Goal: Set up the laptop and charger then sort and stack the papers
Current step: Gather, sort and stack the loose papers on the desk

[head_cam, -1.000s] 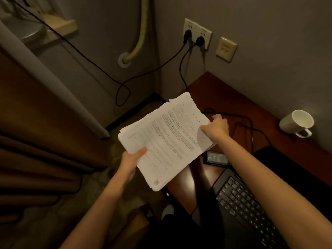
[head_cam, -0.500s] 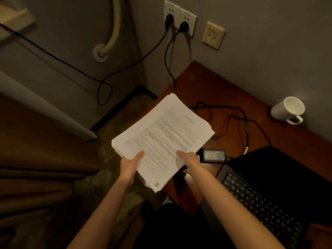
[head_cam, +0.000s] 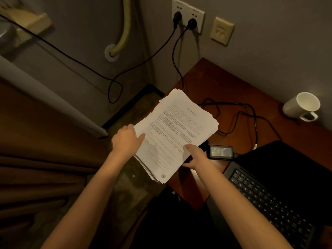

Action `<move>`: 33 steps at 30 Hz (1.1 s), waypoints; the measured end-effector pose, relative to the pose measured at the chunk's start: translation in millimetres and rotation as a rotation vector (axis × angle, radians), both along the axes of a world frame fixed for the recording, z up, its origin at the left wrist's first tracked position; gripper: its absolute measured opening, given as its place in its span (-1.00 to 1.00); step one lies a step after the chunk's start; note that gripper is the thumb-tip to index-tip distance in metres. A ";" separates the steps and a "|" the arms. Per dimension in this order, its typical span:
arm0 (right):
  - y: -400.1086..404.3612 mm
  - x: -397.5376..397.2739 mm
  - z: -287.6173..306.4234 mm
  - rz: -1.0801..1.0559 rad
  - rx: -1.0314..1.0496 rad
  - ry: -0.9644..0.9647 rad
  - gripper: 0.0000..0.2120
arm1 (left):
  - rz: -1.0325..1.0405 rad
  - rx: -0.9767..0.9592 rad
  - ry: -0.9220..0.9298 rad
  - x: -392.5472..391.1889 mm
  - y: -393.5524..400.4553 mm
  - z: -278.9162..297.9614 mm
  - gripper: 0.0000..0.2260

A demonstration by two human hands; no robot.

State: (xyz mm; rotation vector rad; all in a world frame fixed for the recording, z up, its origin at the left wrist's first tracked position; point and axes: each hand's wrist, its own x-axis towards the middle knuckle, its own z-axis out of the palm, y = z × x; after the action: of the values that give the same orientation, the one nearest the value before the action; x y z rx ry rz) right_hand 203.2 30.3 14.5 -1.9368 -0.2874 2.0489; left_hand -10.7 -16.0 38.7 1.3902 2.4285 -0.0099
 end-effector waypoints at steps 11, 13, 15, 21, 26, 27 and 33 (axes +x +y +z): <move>-10.3 -36.0 -20.0 -0.187 0.016 -0.033 -0.62 | -0.086 -0.446 -0.311 -49.3 68.4 -48.0 -0.05; -9.2 -39.4 -26.9 -0.197 0.022 -0.048 -0.45 | -0.091 -0.447 -0.313 -48.3 66.8 -47.1 -0.13; -7.2 -37.9 -45.9 -0.176 0.007 -0.051 -0.41 | -0.094 -0.438 -0.299 -42.9 63.5 -42.7 -0.25; -0.4 -21.5 -90.2 -0.117 0.013 -0.113 -0.28 | -0.101 -0.424 -0.278 -35.7 43.8 -42.5 -0.23; -5.5 -23.9 -15.8 -0.059 0.009 -0.049 -0.70 | 0.084 -0.334 -0.534 -40.3 19.5 -49.0 -0.26; -6.8 -22.0 -8.4 -0.051 0.015 -0.059 -0.85 | 0.130 -0.333 -0.574 -41.5 19.6 -48.4 -0.25; -20.8 -24.5 -22.4 -0.073 0.129 -0.134 -0.75 | 0.261 -0.217 -0.606 -37.5 32.2 -53.0 -0.39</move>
State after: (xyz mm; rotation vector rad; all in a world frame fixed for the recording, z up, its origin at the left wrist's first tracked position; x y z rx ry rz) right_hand 178.7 9.6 -7.9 -1.9780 -0.3644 1.8127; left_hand -48.3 16.3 -14.3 0.8192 2.0014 0.1784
